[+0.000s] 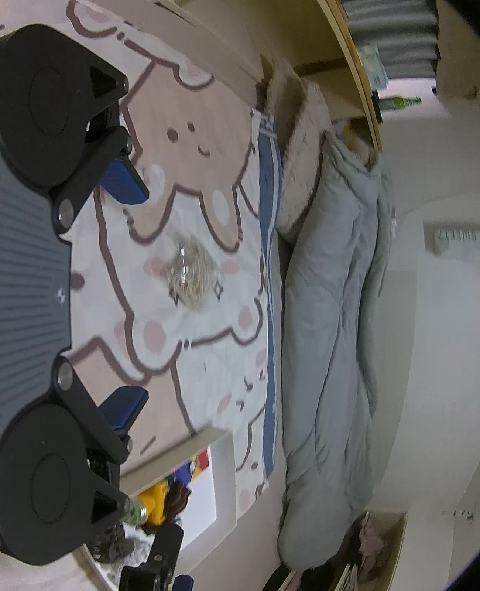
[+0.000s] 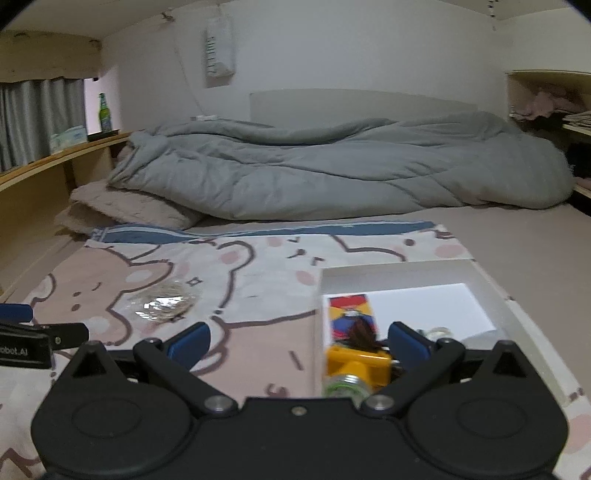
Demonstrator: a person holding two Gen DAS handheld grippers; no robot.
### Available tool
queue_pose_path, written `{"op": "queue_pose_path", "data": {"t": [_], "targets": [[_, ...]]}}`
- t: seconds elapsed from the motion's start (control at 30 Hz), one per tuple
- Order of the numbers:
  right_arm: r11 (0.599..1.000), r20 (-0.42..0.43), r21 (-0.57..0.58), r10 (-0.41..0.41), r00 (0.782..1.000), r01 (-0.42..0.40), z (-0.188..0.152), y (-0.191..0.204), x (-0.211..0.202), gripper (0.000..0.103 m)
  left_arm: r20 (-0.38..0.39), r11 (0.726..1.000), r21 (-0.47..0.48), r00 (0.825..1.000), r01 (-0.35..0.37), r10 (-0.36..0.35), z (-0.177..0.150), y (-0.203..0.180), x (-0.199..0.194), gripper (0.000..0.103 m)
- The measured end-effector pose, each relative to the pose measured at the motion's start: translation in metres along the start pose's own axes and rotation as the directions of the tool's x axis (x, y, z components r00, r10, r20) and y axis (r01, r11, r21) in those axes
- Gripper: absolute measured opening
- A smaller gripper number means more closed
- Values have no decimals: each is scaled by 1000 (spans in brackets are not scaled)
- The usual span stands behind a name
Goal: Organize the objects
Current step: 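Withdraw both tools from the tray and move toward the cotton wad and rubber-band bag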
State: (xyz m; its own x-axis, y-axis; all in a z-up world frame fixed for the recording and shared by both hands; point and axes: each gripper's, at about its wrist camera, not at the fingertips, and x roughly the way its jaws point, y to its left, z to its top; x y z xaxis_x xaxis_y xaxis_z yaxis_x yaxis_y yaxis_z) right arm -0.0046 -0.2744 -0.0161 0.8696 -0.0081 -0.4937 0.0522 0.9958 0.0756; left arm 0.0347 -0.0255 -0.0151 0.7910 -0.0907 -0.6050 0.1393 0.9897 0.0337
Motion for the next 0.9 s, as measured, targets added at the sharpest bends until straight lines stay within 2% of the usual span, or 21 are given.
{"op": "queue_pose_path", "data": {"t": [0.57,0.77,0.9], "targets": [[993,-2,-35,115,993,-115,5,73,42,103,32,995,-24,995,-97,97,-12,68,8,103],[989,-13,-54,136,991,-137,4,90,60,103,39,992,-52,992,-114,116,-17,80,28,103],[989,-41,-25,146,988,-147,3,96,77,103,29,989,-73,990,-132,135,-22,84,49,103]]}}
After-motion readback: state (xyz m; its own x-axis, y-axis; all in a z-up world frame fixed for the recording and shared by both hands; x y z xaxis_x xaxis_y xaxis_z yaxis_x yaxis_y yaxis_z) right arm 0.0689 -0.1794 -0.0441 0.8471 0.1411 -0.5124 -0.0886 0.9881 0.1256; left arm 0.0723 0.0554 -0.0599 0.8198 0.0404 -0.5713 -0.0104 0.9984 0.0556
